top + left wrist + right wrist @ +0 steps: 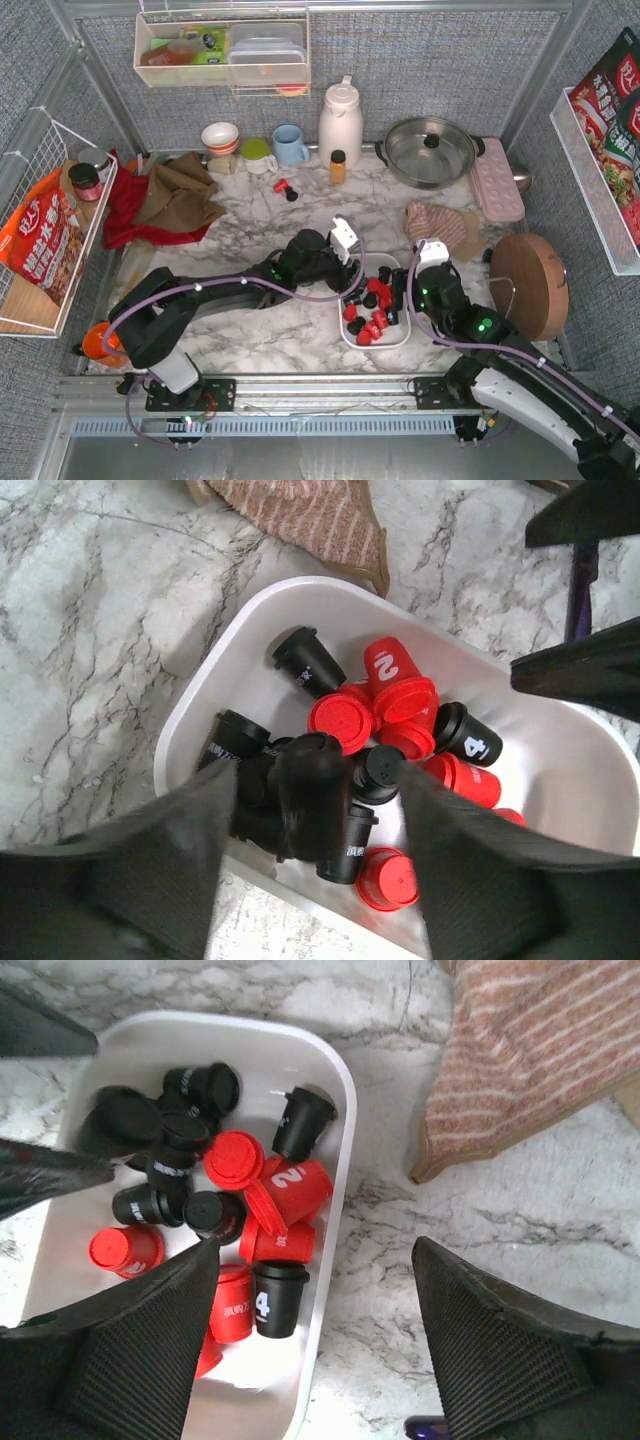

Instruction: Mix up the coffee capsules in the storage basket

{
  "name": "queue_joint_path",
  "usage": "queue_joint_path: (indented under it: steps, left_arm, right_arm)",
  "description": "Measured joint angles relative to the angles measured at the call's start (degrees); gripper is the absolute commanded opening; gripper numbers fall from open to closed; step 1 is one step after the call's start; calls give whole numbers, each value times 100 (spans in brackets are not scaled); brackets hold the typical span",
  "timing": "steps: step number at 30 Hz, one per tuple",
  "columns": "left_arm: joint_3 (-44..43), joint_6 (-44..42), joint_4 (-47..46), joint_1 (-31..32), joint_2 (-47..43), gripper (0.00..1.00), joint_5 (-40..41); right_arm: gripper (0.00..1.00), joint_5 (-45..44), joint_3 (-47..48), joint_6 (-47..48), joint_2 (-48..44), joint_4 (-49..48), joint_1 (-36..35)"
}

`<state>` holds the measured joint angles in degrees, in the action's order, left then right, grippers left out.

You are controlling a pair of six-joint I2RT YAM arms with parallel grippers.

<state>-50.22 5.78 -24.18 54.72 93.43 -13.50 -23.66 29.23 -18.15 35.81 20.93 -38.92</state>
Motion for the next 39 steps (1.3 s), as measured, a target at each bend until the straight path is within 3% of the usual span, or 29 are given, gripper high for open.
queue_joint_path:
  steps: [7, 10, 14, 17, 22, 28, 39]
  left_arm:
    - [426, 254, -420, 15, -509, 88, 621]
    - [667, 378, -660, 2, -870, 98, 1217]
    - [780, 581, -728, -385, -1025, 96, 2190]
    - [442, 962, -393, -1119, -680, 95, 2468]
    - [-212, 1268, 254, -1823, 85, 95, 2570]
    - [-942, 1198, 577, -2179, 706, 95, 2597]
    - [-2494, 444, 1097, -2857, 2033, 93, 2129]
  right_arm:
    - [64, 131, -378, -343, 164, -52, 109]
    - [61, 170, -494, -492, 275, -136, 144]
    - [45, 186, -623, -656, 433, -284, 173]
    - [33, 166, -761, -787, 682, -444, 210]
    - [30, 168, -837, -1001, 1021, -662, 216]
    - [1, 160, -831, -1154, 1539, -1043, 225]
    - [0, -11, -413, -1449, 2741, -1856, 258]
